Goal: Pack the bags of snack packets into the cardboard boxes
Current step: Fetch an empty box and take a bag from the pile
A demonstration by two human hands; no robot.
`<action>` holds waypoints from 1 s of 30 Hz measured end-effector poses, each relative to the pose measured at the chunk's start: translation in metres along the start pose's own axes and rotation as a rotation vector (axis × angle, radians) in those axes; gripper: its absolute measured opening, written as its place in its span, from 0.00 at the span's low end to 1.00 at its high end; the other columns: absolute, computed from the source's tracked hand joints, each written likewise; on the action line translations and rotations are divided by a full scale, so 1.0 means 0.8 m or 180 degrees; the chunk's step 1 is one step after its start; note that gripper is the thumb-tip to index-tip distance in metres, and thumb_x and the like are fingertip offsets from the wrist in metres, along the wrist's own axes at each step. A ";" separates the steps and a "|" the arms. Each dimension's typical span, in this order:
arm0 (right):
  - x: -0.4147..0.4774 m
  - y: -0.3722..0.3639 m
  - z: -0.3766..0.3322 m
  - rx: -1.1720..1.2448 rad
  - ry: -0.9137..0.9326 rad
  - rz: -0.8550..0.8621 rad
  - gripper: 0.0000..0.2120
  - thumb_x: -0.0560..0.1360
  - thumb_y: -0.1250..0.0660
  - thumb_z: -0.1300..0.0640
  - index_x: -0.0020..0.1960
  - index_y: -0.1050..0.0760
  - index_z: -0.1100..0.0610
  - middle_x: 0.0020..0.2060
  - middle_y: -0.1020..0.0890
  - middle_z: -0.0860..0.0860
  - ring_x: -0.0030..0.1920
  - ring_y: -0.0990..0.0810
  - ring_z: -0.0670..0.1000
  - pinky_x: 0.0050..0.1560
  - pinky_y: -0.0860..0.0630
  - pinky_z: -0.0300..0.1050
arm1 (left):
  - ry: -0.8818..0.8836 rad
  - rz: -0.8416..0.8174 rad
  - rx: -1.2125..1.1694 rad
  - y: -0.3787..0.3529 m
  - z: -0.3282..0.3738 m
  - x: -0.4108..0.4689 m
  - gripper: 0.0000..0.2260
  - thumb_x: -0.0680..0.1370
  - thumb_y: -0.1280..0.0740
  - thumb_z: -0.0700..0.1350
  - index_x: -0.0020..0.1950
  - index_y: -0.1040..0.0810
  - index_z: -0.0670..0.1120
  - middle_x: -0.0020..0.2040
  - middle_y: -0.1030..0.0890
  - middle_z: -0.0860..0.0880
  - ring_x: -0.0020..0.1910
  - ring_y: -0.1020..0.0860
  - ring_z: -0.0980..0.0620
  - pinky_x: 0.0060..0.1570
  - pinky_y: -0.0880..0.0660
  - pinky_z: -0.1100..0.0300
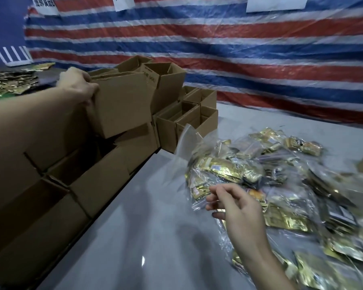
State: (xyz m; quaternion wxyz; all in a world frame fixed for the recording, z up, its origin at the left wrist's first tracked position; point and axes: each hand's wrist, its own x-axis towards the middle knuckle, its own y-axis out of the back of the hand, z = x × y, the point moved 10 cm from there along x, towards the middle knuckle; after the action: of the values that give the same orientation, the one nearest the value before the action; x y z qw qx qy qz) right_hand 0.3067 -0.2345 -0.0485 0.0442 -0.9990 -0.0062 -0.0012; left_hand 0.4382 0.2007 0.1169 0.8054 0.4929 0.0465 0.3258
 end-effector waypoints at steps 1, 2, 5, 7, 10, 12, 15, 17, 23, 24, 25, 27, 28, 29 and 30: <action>-0.002 0.000 -0.004 0.0008 0.0023 -0.0002 0.10 0.79 0.34 0.61 0.41 0.18 0.55 0.36 0.16 0.54 0.37 0.17 0.51 0.36 0.23 0.38 | 0.0023 -0.0057 -0.0069 0.008 0.006 -0.002 0.09 0.81 0.34 0.46 0.58 0.21 0.44 0.50 0.19 0.41 0.38 0.19 0.46 0.32 0.18 0.55; -0.004 0.002 -0.007 0.0005 0.0044 0.0001 0.09 0.79 0.34 0.61 0.42 0.18 0.56 0.36 0.16 0.54 0.37 0.17 0.51 0.36 0.23 0.37 | -0.0013 -0.0093 -0.0116 0.017 0.014 -0.003 0.08 0.81 0.34 0.47 0.57 0.21 0.45 0.49 0.19 0.41 0.37 0.20 0.46 0.27 0.19 0.59; -0.016 0.002 -0.019 0.0011 0.0074 -0.0018 0.09 0.79 0.34 0.61 0.42 0.18 0.57 0.36 0.16 0.54 0.37 0.17 0.51 0.36 0.23 0.38 | -0.0296 -0.0102 -0.0149 0.056 0.047 -0.012 0.08 0.80 0.33 0.49 0.55 0.21 0.46 0.46 0.20 0.42 0.35 0.21 0.48 0.18 0.26 0.66; -0.026 0.003 -0.032 0.0020 0.0103 -0.0018 0.09 0.79 0.34 0.61 0.42 0.18 0.55 0.36 0.16 0.54 0.37 0.17 0.52 0.36 0.23 0.38 | -0.0556 -0.0092 0.0015 0.083 0.064 -0.024 0.08 0.79 0.32 0.51 0.52 0.20 0.48 0.43 0.20 0.44 0.35 0.20 0.49 0.20 0.26 0.65; -0.044 0.004 -0.051 0.0016 0.0149 -0.0057 0.09 0.80 0.35 0.60 0.43 0.19 0.53 0.38 0.15 0.54 0.38 0.17 0.53 0.37 0.24 0.42 | -0.1354 0.0061 0.0449 0.117 0.095 -0.058 0.07 0.78 0.34 0.58 0.48 0.23 0.56 0.41 0.21 0.48 0.36 0.19 0.49 0.28 0.24 0.59; -0.063 0.010 -0.063 0.0015 0.0173 -0.0057 0.09 0.80 0.34 0.60 0.45 0.19 0.50 0.39 0.15 0.53 0.38 0.17 0.53 0.38 0.23 0.44 | -0.1879 0.0116 0.0530 0.130 0.113 -0.099 0.07 0.76 0.37 0.63 0.47 0.27 0.62 0.37 0.22 0.51 0.33 0.20 0.50 0.26 0.23 0.55; -0.100 0.029 -0.069 -0.0100 0.0169 -0.0026 0.06 0.78 0.32 0.54 0.51 0.20 0.42 0.46 0.16 0.46 0.44 0.16 0.47 0.43 0.20 0.45 | -0.2633 -0.0216 0.0483 0.114 0.120 -0.189 0.03 0.77 0.38 0.64 0.49 0.27 0.69 0.36 0.23 0.56 0.31 0.22 0.54 0.26 0.22 0.51; -0.129 0.049 -0.064 -0.0273 0.0149 0.0019 0.10 0.76 0.32 0.46 0.57 0.23 0.36 0.54 0.19 0.38 0.54 0.19 0.41 0.54 0.21 0.48 | -0.2956 -0.0432 0.0385 0.090 0.120 -0.265 0.04 0.79 0.35 0.59 0.52 0.27 0.70 0.43 0.24 0.61 0.38 0.23 0.58 0.31 0.22 0.54; -0.204 0.104 -0.023 -0.0108 -0.0468 0.0416 0.26 0.66 0.35 0.33 0.62 0.35 0.25 0.64 0.28 0.28 0.65 0.28 0.36 0.70 0.29 0.53 | -0.2898 -0.1346 -0.0383 0.018 0.121 -0.468 0.07 0.79 0.39 0.57 0.50 0.22 0.60 0.45 0.24 0.63 0.45 0.23 0.62 0.38 0.25 0.67; -0.213 0.115 -0.018 -0.0040 -0.0532 0.0561 0.29 0.65 0.36 0.32 0.65 0.35 0.26 0.65 0.29 0.30 0.65 0.28 0.36 0.69 0.28 0.52 | -0.2828 -0.1421 -0.0603 0.003 0.119 -0.488 0.06 0.78 0.37 0.55 0.49 0.20 0.58 0.43 0.24 0.62 0.44 0.23 0.61 0.39 0.26 0.69; -0.221 0.127 -0.015 0.0019 -0.0542 0.0718 0.30 0.65 0.37 0.32 0.67 0.36 0.27 0.64 0.30 0.28 0.64 0.28 0.34 0.66 0.26 0.47 | -0.2749 -0.1502 -0.0738 -0.014 0.116 -0.505 0.05 0.78 0.34 0.52 0.47 0.19 0.56 0.42 0.23 0.61 0.44 0.23 0.60 0.39 0.28 0.70; -0.234 0.150 -0.011 0.0080 -0.0603 0.0979 0.27 0.68 0.38 0.33 0.67 0.36 0.26 0.59 0.32 0.22 0.57 0.29 0.27 0.55 0.27 0.34 | -0.2670 -0.1743 -0.0876 -0.054 0.110 -0.533 0.03 0.78 0.31 0.46 0.46 0.18 0.50 0.42 0.23 0.58 0.42 0.23 0.60 0.40 0.29 0.69; -0.239 0.158 -0.006 0.0033 -0.0661 0.1055 0.26 0.70 0.38 0.34 0.67 0.37 0.26 0.59 0.33 0.23 0.56 0.31 0.27 0.56 0.31 0.33 | -0.2679 -0.1882 -0.0931 -0.074 0.107 -0.545 0.03 0.78 0.32 0.45 0.47 0.18 0.49 0.43 0.22 0.57 0.43 0.23 0.59 0.42 0.29 0.68; -0.243 0.166 0.000 -0.0091 -0.0710 0.1108 0.25 0.72 0.36 0.36 0.68 0.38 0.26 0.62 0.35 0.26 0.60 0.33 0.31 0.59 0.35 0.36 | -0.2678 -0.2010 -0.0985 -0.092 0.103 -0.555 0.04 0.79 0.32 0.45 0.47 0.18 0.47 0.44 0.22 0.56 0.44 0.23 0.59 0.44 0.28 0.66; -0.247 0.174 0.009 -0.0279 -0.0762 0.1148 0.26 0.75 0.34 0.40 0.70 0.39 0.28 0.64 0.37 0.29 0.63 0.36 0.35 0.62 0.38 0.40 | -0.2649 -0.2113 -0.1059 -0.107 0.099 -0.564 0.05 0.79 0.33 0.45 0.48 0.18 0.47 0.45 0.23 0.56 0.44 0.23 0.59 0.45 0.28 0.65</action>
State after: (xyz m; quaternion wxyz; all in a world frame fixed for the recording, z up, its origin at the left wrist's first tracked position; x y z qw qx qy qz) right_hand 0.1111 -0.3751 -0.0682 -0.0007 -0.9779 0.1675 0.1251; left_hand 0.1572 -0.1431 -0.0245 0.8822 0.4051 -0.1748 -0.1646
